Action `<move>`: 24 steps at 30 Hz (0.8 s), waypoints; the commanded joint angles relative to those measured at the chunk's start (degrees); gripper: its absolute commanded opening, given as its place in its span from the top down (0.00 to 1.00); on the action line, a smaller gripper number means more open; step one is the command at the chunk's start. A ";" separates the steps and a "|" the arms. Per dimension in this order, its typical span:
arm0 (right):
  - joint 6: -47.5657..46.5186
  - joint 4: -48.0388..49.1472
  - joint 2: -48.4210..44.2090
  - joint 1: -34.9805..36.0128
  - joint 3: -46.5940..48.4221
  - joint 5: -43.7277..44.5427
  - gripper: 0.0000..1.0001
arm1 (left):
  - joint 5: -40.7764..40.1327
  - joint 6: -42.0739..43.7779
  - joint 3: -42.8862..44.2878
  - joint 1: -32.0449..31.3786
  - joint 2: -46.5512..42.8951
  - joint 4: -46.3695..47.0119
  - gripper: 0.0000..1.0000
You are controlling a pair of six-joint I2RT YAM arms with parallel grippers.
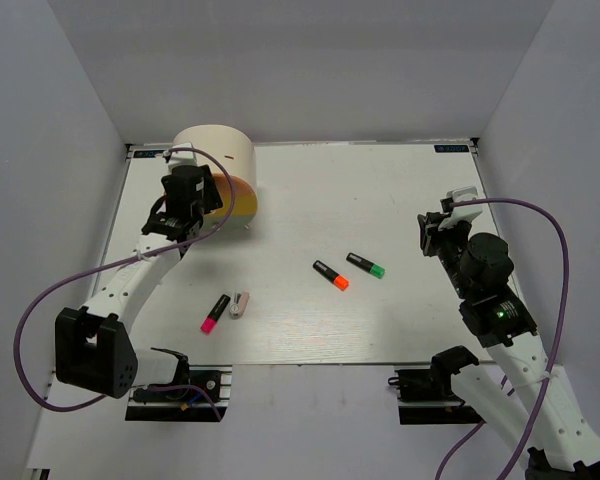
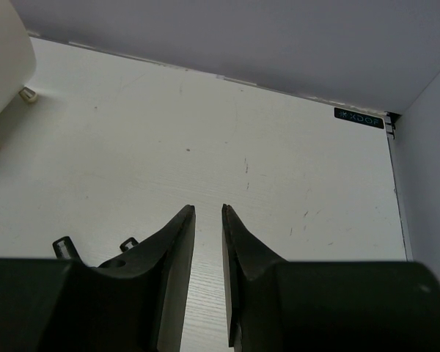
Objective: Sort the stationery into containers
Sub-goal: Close the drawer in the storage box, then open the drawer in the storage box.
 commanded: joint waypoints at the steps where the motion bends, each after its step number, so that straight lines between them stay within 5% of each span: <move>1: -0.43 2.89 -0.05 0.36 -0.27 1.24 0.72 | 1.49 0.27 2.10 0.66 -0.36 1.79 0.33; 14: -0.34 2.80 -0.23 0.88 -0.10 1.50 0.72 | 3.87 -0.35 -4.84 0.66 -3.09 2.40 0.34; 24: -0.43 2.97 -0.58 0.88 -0.27 1.68 0.72 | 7.03 -3.07 -10.99 0.66 -2.57 11.45 0.40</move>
